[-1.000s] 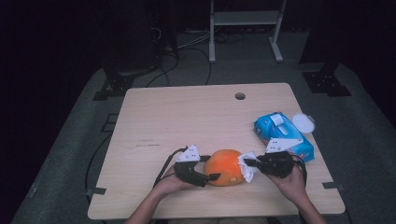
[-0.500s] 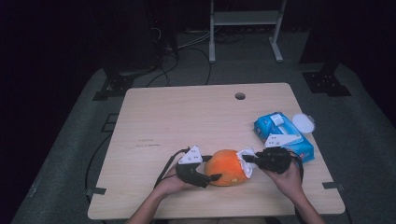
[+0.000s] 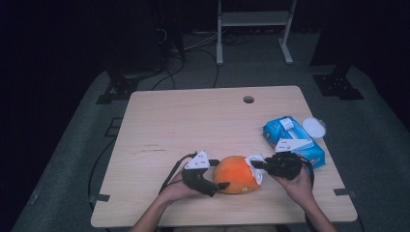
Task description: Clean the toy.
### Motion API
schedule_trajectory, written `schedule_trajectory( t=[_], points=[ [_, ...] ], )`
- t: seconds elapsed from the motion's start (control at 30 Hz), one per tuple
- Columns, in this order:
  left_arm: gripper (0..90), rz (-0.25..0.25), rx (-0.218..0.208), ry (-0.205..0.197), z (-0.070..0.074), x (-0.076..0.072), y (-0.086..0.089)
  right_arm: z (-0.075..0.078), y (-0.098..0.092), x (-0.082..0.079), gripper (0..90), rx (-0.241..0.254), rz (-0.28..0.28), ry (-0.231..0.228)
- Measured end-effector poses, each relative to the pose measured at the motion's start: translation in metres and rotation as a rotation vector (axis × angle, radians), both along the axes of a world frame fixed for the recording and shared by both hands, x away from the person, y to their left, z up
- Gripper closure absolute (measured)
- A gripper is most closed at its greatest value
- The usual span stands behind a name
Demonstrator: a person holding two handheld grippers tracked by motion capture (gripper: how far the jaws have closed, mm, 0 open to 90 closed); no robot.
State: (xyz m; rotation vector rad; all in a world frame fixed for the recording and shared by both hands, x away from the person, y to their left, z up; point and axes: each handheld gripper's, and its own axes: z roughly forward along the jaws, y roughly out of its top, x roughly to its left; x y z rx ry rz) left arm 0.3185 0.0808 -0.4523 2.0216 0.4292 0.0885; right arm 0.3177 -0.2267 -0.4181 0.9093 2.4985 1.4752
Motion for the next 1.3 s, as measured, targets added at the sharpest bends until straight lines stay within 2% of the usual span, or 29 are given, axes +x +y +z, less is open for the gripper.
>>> schedule_trajectory(
  t=[0.07, 0.1, 0.13, 0.2, 0.27, 0.33, 0.4, 0.47, 0.5, 0.6, 0.7, 0.77, 0.8, 0.83, 0.9, 1.0, 1.03, 1.07, 1.17, 1.23, 1.3],
  points=[
    [7.5, 0.010, -0.004, 0.038, -0.006, 0.002, -0.004, -0.001, -0.001, 0.001, 84.9, 0.018, 0.003, 0.016],
    [8.1, 0.005, -0.001, 0.038, -0.007, 0.001, -0.006, -0.001, -0.001, 0.001, 84.9, 0.021, 0.002, 0.019],
    [11.6, -0.001, 0.010, 0.016, -0.006, -0.001, -0.008, 0.000, 0.000, 0.000, 85.0, 0.020, 0.002, 0.017],
    [24.0, 0.010, 0.027, -0.036, 0.001, -0.006, -0.010, 0.005, 0.002, -0.003, 85.1, 0.021, 0.008, -0.002],
    [31.7, 0.021, 0.033, -0.101, 0.009, -0.010, -0.012, 0.012, 0.006, -0.006, 85.1, 0.045, 0.023, -0.023],
    [33.3, 0.042, 0.057, -0.180, 0.018, -0.014, -0.015, 0.019, 0.011, -0.009, 85.0, 0.061, 0.041, -0.045],
    [33.3, 0.053, 0.076, -0.227, 0.023, -0.018, -0.017, 0.023, 0.019, -0.013, 84.5, 0.076, 0.064, -0.059],
    [32.9, 0.046, 0.108, -0.247, 0.022, -0.021, -0.018, 0.023, 0.028, -0.017, 84.7, 0.032, 0.063, -0.079],
    [32.3, 0.038, 0.109, -0.244, 0.019, -0.021, -0.018, 0.022, 0.029, -0.017, 84.8, 0.013, 0.066, -0.082],
    [25.3, 0.019, 0.081, -0.210, 0.016, -0.018, -0.014, 0.016, 0.025, -0.014, 85.1, 0.007, 0.059, -0.056],
    [13.8, 0.029, 0.031, -0.139, 0.012, -0.012, -0.011, 0.011, 0.019, -0.013, 85.2, -0.006, 0.053, -0.035],
    [12.6, 0.046, 0.016, -0.085, 0.009, -0.009, -0.010, 0.010, 0.017, -0.013, 85.1, -0.012, 0.049, -0.033],
    [15.0, 0.048, 0.017, -0.080, 0.009, -0.009, -0.010, 0.010, 0.018, -0.013, 85.1, -0.013, 0.045, -0.032],
    [20.6, 0.045, 0.023, -0.099, 0.010, -0.010, -0.010, 0.012, 0.018, -0.013, 85.1, -0.018, 0.042, -0.040],
    [25.4, 0.032, 0.047, -0.144, 0.015, -0.014, -0.014, 0.016, 0.022, -0.016, 85.0, -0.025, 0.042, -0.066],
    [26.5, -0.006, 0.087, -0.226, 0.020, -0.024, -0.024, 0.024, 0.035, -0.023, 84.8, -0.027, 0.067, -0.113],
    [26.4, -0.014, 0.094, -0.241, 0.021, -0.026, -0.025, 0.027, 0.039, -0.025, 84.9, -0.050, 0.072, -0.138],
    [25.5, -0.015, 0.086, -0.238, 0.020, -0.026, -0.025, 0.029, 0.040, -0.025, 85.0, -0.066, 0.076, -0.148],
    [16.7, 0.001, 0.017, -0.162, 0.017, -0.016, -0.017, 0.026, 0.033, -0.023, 85.4, -0.070, 0.062, -0.134],
    [10.2, 0.037, -0.001, -0.103, 0.013, -0.011, -0.014, 0.022, 0.027, -0.020, 85.5, -0.063, 0.042, -0.111],
    [9.3, 0.055, -0.024, -0.043, 0.010, -0.007, -0.013, 0.020, 0.021, -0.018, 85.5, -0.055, 0.032, -0.098]
  ],
)
